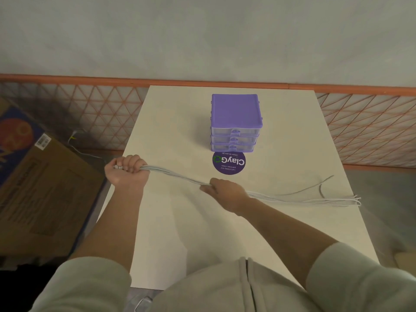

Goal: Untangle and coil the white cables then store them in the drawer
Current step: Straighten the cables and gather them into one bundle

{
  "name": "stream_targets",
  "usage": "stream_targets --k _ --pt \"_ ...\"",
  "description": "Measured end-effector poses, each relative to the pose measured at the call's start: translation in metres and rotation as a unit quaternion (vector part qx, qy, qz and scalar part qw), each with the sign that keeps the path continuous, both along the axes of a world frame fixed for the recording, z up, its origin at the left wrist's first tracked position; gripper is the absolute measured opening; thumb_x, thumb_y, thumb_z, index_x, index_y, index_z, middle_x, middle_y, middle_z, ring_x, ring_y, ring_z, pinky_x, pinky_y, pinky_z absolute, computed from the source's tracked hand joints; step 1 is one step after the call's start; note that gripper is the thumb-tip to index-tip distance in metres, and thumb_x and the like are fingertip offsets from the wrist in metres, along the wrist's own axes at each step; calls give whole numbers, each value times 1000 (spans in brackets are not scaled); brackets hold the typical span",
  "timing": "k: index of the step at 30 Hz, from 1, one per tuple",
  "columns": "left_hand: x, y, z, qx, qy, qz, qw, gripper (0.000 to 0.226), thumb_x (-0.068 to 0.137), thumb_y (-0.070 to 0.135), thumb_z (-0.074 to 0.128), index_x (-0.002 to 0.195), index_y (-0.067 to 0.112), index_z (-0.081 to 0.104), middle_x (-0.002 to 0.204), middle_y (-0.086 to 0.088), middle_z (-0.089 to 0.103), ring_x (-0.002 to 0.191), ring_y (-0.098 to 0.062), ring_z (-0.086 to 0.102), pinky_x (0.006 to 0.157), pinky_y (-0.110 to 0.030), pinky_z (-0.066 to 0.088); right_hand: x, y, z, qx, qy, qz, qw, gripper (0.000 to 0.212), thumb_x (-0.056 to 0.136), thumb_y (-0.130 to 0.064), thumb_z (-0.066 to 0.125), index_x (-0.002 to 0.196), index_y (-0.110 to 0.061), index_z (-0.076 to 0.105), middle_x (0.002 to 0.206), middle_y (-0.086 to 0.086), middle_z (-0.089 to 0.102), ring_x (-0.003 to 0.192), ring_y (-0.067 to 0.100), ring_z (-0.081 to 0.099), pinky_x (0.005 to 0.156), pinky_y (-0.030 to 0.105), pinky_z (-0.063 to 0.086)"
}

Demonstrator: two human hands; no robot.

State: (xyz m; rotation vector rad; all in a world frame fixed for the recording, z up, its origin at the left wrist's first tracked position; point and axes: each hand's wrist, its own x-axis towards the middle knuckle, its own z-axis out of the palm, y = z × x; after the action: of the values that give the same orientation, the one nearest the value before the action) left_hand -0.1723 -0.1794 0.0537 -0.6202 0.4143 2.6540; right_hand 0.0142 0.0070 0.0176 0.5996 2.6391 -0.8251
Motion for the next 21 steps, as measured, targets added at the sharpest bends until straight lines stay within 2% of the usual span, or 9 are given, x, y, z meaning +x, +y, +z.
stream_targets --k 1,3,6,10,13,17,21 --pt "-2 -2 0 1 -2 7 1000 24 72 20 42 51 19 31 46 6 23 36 -9 19 37 -18 13 8 7 1 16 -12 -21 1000 57 94 -70 27 80 -17 45 72 -1 53 71 26 54 61 33 40" --pt "-6 -5 -2 -11 -5 12 1000 23 71 21 42 51 19 31 47 6 23 36 -9 19 38 -18 13 27 27 -1 61 -31 -70 995 67 91 -76 18 77 -21 54 72 0 55 73 26 56 67 32 41" --pt "-8 -6 -7 -37 -12 11 999 21 69 20 42 50 19 31 47 6 23 37 -9 18 39 -19 12 57 60 -4 131 -44 -115 984 73 95 -69 10 92 -24 68 79 1 58 89 29 63 74 32 43" --pt "-10 -6 -12 -71 -20 5 997 20 67 20 42 50 20 31 48 7 22 39 -9 17 41 -20 11 102 102 -8 194 -79 -170 963 73 97 -65 12 97 -23 72 84 4 63 89 29 65 73 31 43" --pt "-6 -5 -14 -95 -19 -5 995 18 65 21 43 50 20 32 48 7 22 39 -9 18 39 -20 13 126 125 -11 224 -101 -171 954 73 98 -64 13 94 -21 72 81 4 66 81 28 63 68 30 41" --pt "3 0 -22 -115 -32 -19 993 18 64 22 43 50 20 32 48 7 22 37 -10 19 38 -19 13 141 148 -6 249 -137 -168 944 75 96 -66 12 79 -17 66 70 2 61 70 25 56 66 30 40" --pt "14 15 -29 -122 -40 -39 991 17 64 20 43 51 20 31 48 7 21 38 -9 19 38 -19 12 140 176 10 293 -154 -195 923 63 99 -59 21 78 -15 61 77 5 62 66 24 52 64 29 36"
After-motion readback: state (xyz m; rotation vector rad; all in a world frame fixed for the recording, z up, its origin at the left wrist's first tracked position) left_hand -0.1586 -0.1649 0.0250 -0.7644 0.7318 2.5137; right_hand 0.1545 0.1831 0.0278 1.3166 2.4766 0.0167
